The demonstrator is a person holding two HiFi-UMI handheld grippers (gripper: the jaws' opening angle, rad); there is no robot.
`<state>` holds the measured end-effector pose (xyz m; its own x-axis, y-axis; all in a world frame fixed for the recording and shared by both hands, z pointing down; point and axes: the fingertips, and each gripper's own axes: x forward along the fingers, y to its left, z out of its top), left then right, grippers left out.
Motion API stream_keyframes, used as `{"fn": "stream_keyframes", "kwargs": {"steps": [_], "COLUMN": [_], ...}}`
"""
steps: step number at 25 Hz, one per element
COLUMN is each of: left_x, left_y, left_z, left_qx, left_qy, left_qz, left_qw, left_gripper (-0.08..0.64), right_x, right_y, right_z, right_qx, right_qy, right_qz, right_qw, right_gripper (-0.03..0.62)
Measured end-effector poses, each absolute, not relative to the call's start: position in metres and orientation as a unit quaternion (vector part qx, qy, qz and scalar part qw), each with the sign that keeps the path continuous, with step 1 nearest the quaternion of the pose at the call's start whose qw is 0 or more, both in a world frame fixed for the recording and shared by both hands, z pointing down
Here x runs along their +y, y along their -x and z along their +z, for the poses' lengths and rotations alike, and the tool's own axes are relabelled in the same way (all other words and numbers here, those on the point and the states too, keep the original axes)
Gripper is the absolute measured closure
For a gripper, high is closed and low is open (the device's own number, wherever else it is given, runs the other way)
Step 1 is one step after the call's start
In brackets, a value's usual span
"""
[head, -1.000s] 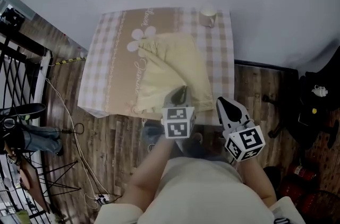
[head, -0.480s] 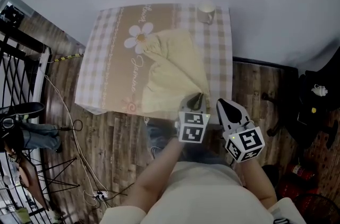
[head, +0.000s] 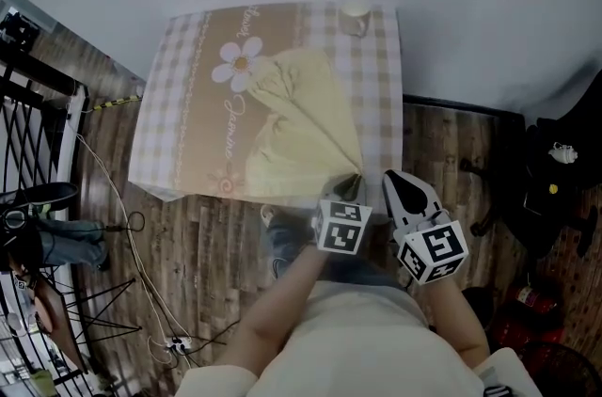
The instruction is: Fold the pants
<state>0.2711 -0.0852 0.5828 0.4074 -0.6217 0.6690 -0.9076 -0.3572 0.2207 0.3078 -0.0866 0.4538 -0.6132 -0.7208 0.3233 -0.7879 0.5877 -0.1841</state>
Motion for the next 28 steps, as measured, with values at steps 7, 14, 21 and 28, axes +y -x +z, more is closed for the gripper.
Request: {"fn": "stream_keyframes", "kwargs": {"steps": [7,14,21,28], "left_x": [-0.081,-0.081,-0.075,-0.088], "left_y": [-0.277,-0.282,-0.286,-0.241], "left_z": [0.596,0.591,0.564,0.542], "left_qx": [-0.479,-0.467,-0.437,-0.470], "left_qy": [-0.778,-0.786,-0.816,-0.807], "left_qz": [0.256,0.264,0.235,0.206], "left_qw": [0.316,0.308,0.298,0.292], "left_gripper": [0.540,0.538,0.472,0.486], "right_x": [-0.084,-0.081,-0.089,-0.105], "right_y": [-0.310,-0.313,-0.302,-0.274], "right_z": [0.445,0.444,0.439,0.435], "right_qx": [-0.884,-0.880,-0.884,-0.889], "right_qy": [-0.431,-0.438,-0.433,-0.425], "right_qz": [0.147,0.153,0.145,0.134], "right_qw": [0.102,0.101,0.101,0.102], "right_gripper": [0.592,0.592,0.592,0.592]}}
